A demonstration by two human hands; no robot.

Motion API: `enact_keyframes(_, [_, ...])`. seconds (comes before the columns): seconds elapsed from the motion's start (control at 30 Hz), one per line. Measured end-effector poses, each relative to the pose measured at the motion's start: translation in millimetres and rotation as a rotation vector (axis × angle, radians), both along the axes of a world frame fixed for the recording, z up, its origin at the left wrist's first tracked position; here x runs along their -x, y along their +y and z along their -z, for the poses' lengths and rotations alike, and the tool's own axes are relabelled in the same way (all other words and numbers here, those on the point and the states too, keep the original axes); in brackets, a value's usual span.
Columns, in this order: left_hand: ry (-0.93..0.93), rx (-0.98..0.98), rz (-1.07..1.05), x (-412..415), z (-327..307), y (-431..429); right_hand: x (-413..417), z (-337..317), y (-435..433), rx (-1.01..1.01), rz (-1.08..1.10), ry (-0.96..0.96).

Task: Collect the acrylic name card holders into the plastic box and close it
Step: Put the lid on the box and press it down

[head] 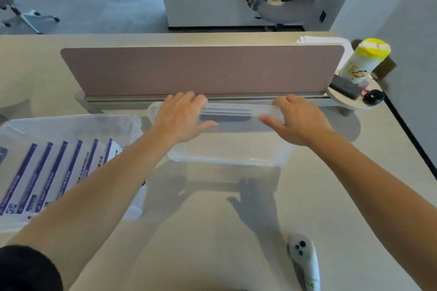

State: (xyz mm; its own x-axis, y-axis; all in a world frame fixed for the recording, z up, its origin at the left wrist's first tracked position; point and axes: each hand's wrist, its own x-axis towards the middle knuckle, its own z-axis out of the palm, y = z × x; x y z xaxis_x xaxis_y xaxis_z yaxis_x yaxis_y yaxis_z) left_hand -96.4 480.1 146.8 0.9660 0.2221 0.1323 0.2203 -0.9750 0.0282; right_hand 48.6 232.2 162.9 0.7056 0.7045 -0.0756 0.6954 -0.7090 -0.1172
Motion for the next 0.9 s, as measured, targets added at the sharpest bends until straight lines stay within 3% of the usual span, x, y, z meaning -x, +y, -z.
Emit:
enact_keyframes(0.17, [0.134,0.146,0.062,63.4,8.2,-31.6,61.0,14.1,-43.5,-0.001,0.009,0.094])
enact_keyframes(0.33, [0.232,0.236,0.108,118.8,39.9,-63.3,124.8,50.6,-87.2,0.034,-0.002,0.055])
enact_keyframes(0.47, [0.231,0.313,0.05,143.3,64.1,-83.0,146.7,72.9,-107.1,0.074,0.054,0.208])
enact_keyframes(0.67, [0.22,0.392,-0.039,136.2,98.9,-103.8,105.7,113.5,-114.4,-0.051,0.362,0.375])
enact_keyframes(0.8, [0.26,0.405,-0.088,120.9,119.1,-112.1,49.7,132.4,-110.5,-0.311,0.69,0.755])
enact_keyframes(0.9, [0.244,0.447,-0.145,114.0,130.4,-119.9,14.9,144.5,-102.6,-0.408,0.735,0.891])
